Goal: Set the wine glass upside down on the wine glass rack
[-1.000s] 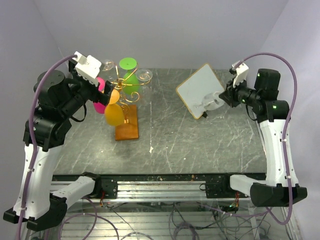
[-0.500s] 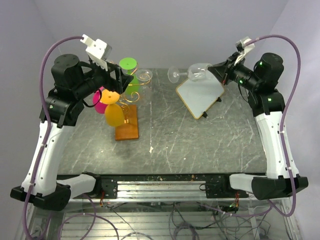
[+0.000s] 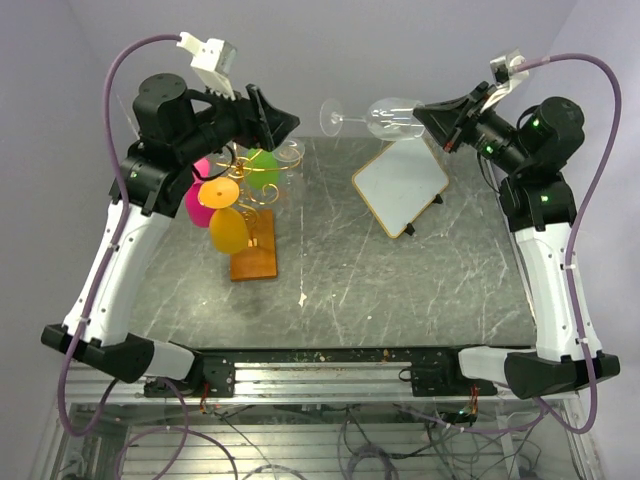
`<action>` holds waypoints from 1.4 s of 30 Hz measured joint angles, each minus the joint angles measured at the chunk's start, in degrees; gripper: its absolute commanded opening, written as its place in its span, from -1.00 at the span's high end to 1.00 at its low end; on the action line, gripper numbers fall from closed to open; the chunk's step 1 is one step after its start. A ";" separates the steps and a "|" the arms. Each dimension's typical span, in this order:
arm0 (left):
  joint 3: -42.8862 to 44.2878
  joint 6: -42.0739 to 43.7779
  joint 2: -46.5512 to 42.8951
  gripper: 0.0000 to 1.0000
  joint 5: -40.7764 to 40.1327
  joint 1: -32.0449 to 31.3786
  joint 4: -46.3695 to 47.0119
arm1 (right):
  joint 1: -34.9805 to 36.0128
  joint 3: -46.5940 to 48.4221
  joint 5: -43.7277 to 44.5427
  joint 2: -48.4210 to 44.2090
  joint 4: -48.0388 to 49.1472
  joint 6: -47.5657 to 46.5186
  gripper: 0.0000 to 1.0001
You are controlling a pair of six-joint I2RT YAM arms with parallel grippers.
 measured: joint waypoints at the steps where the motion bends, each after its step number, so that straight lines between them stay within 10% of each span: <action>1: 0.35 -0.72 0.72 -0.70 0.07 -0.31 0.33 | 0.00 0.44 0.00 0.00 0.13 0.33 1.00; 13: 1.36 -5.20 7.45 -0.50 -0.13 -6.43 2.29 | 0.13 0.39 -1.03 -0.04 1.68 2.47 1.00; 34: 1.22 -4.85 9.35 0.83 -3.78 -8.52 3.19 | 0.15 -1.70 -3.58 -1.20 2.89 3.21 1.00; 42: 0.28 -5.07 8.98 0.87 -4.42 -8.50 4.44 | 0.15 -3.28 -4.28 -2.23 3.13 2.56 0.81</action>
